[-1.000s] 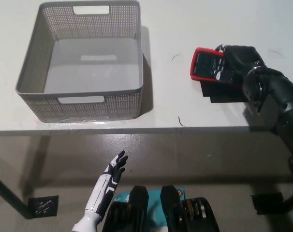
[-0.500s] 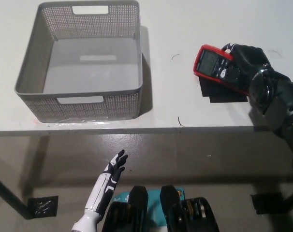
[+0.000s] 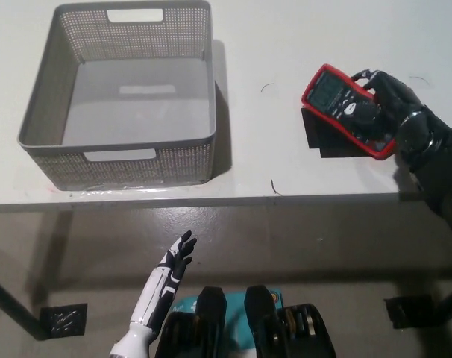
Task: Use the right hand to pick up a multimeter on the right side and put it into a container on the left side
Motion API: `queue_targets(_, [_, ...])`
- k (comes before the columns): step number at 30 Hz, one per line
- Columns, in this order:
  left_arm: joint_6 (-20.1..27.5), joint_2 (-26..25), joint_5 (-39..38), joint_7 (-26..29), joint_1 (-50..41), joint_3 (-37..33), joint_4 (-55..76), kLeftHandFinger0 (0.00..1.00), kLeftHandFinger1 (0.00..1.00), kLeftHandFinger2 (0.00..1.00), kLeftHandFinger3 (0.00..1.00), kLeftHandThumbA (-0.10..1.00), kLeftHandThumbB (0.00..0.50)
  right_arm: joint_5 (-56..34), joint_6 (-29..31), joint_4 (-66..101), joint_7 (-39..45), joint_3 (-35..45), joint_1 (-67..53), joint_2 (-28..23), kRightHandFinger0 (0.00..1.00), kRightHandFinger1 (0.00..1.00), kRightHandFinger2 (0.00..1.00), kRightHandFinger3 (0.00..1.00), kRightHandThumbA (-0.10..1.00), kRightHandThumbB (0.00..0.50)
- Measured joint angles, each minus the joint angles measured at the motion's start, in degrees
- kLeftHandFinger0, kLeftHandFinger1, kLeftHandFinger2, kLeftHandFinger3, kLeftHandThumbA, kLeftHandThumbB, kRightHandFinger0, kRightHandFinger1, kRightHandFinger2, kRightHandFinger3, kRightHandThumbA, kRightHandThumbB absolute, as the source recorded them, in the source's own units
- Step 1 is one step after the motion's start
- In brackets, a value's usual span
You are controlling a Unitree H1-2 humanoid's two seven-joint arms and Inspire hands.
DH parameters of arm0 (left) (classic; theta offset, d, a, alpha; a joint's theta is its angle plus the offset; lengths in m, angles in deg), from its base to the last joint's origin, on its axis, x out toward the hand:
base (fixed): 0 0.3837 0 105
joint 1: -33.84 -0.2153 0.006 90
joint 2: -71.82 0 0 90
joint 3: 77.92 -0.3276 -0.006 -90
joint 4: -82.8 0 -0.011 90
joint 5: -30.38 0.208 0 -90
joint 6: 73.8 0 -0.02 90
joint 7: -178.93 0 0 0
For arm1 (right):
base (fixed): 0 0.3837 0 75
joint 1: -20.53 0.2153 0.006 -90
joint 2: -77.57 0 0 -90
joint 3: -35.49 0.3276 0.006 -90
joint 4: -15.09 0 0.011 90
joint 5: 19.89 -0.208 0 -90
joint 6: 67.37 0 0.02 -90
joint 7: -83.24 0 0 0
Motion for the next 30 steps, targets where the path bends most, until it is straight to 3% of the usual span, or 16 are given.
queue_targets(1, [-0.05, 0.00, 0.00, 0.00, -0.01, 0.00, -0.08, 1.00, 1.00, 1.00, 1.00, 1.00, 0.339, -1.12, -0.29, -0.03, 0.53, 2.55, -0.15, 0.07, 0.00, 0.37, 0.79, 1.00, -0.10, 0.125])
queue_targets(3, [-0.17, 0.00, 0.01, 0.00, -0.01, 0.00, -0.24, 1.00, 1.00, 1.00, 1.00, 1.00, 0.340, -3.43, -1.19, -0.05, 1.42, 7.73, -0.34, 0.03, 0.00, 0.25, 0.69, 1.00, -0.10, 0.082])
queue_targets(4, [-0.18, 0.01, 0.01, 0.00, -0.01, 0.00, -0.27, 1.00, 1.00, 1.00, 1.00, 1.00, 0.347, -3.67, -1.28, -0.07, 1.57, 8.51, -0.39, 0.01, 0.00, 0.10, 0.62, 1.00, -0.10, 0.095])
queue_targets(6, [-0.27, 0.01, 0.00, 0.00, -0.02, 0.00, -0.38, 1.00, 1.00, 1.00, 1.00, 1.00, 0.358, -6.39, -2.53, -0.27, 2.47, 13.98, -0.59, -0.03, 0.00, 0.00, 0.55, 1.00, -0.10, 0.112])
queue_targets(8, [-0.31, 0.01, 0.00, 0.00, -0.04, 0.00, -0.39, 1.00, 1.00, 1.00, 1.00, 1.00, 0.347, -8.14, -3.54, -0.60, 3.08, 17.98, -0.65, -0.06, 0.00, 0.00, 0.53, 1.00, -0.10, 0.083])
queue_targets(9, [-0.32, 0.01, 0.00, 0.00, -0.06, 0.00, -0.41, 1.00, 1.00, 1.00, 1.00, 1.00, 0.347, -9.37, -4.32, -0.82, 3.51, 20.36, -0.68, -0.05, 0.00, 0.03, 0.59, 1.00, -0.10, 0.068])
queue_targets(14, [-0.34, 0.00, 0.01, 0.01, -0.16, 0.01, -0.42, 1.00, 1.00, 1.00, 1.00, 1.00, 0.329, -14.34, -7.70, -1.28, 5.45, 30.75, -1.05, 0.22, 0.00, 0.09, 0.60, 1.00, -0.10, 0.064])
queue_targets(15, [-0.34, 0.00, 0.01, 0.01, -0.18, 0.01, -0.43, 1.00, 1.00, 1.00, 1.00, 1.00, 0.323, -14.96, -8.08, -1.28, 5.59, 32.02, -1.05, 0.23, 0.00, 0.09, 0.59, 0.83, -0.10, 0.067])
queue_targets(16, [-0.35, 0.00, 0.01, 0.01, -0.22, 0.01, -0.42, 1.00, 1.00, 1.00, 1.00, 1.00, 0.323, -16.60, -8.88, -1.30, 6.01, 35.06, -1.04, 0.22, 0.00, 0.12, 0.59, 0.84, -0.10, 0.067])
queue_targets(18, [-0.36, 0.00, 0.01, 0.01, -0.28, 0.01, -0.43, 1.00, 1.00, 1.00, 1.00, 1.00, 0.324, -18.45, -9.89, -1.30, 6.44, 38.52, -1.04, 0.20, 0.00, 0.18, 0.60, 1.00, -0.10, 0.085])
queue_targets(30, [-0.37, -0.01, 0.07, 0.01, -0.38, 0.00, -0.45, 1.00, 1.00, 1.00, 1.00, 1.00, 0.319, -30.82, -15.96, -1.35, 8.69, 60.18, -1.03, 1.00, 0.00, 0.15, 0.58, 1.00, -0.10, 0.087])
